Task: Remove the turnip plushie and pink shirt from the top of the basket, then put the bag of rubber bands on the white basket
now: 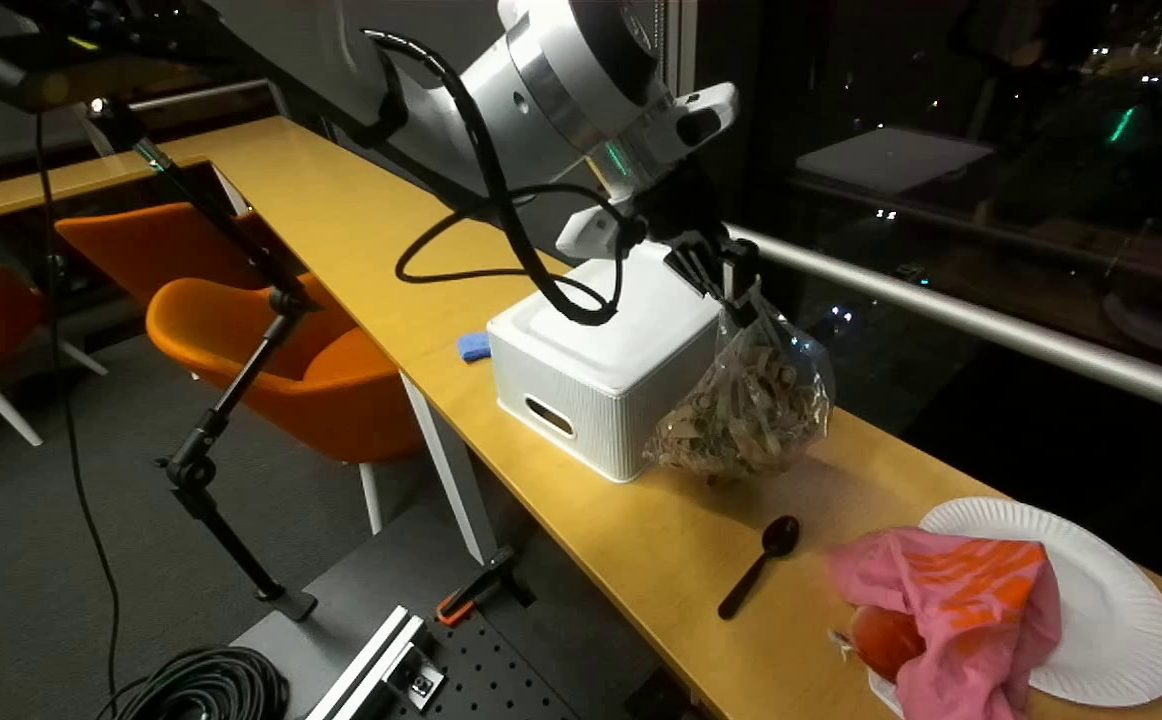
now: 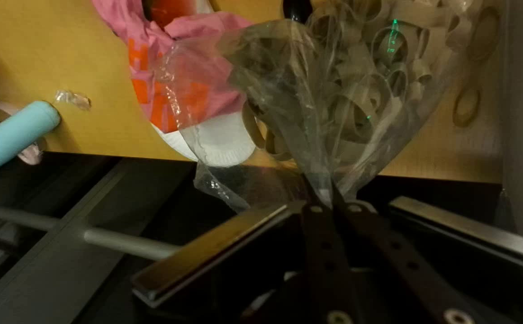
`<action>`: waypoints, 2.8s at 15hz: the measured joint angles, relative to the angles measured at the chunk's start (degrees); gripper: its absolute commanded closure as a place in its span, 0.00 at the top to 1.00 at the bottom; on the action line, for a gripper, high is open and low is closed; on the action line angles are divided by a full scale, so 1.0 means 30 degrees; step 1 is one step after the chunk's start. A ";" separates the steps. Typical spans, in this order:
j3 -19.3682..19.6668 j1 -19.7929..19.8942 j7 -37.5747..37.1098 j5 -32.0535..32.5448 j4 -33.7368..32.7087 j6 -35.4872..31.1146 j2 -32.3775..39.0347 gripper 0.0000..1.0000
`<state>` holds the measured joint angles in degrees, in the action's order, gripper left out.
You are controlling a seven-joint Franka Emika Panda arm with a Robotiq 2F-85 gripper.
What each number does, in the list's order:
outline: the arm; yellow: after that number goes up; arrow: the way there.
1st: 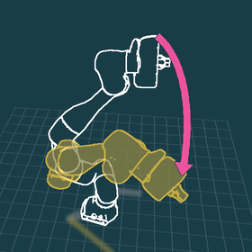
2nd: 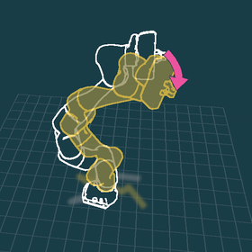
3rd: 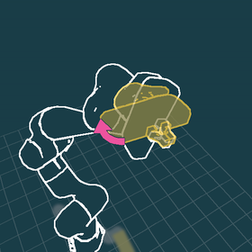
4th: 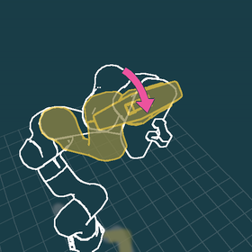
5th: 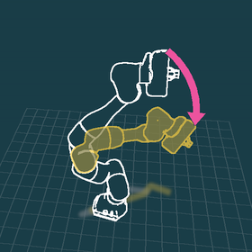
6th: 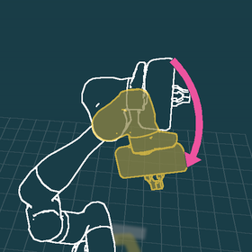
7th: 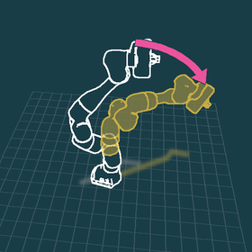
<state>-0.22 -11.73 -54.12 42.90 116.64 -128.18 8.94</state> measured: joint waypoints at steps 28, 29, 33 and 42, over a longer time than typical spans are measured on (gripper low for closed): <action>-0.2321 -0.3233 0.3031 0.0737 -1.1598 0.1897 0.5023 0.00; -0.2321 -0.3518 0.3107 0.0736 -1.2017 0.1901 0.5380 0.00; -0.2297 -0.4408 0.3291 0.0736 -1.3247 0.1902 0.6531 0.00; -0.1792 -0.4430 0.3374 0.0736 -1.3395 0.1901 0.7396 0.00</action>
<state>-5.59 -25.02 -44.00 45.11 76.46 -122.48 31.13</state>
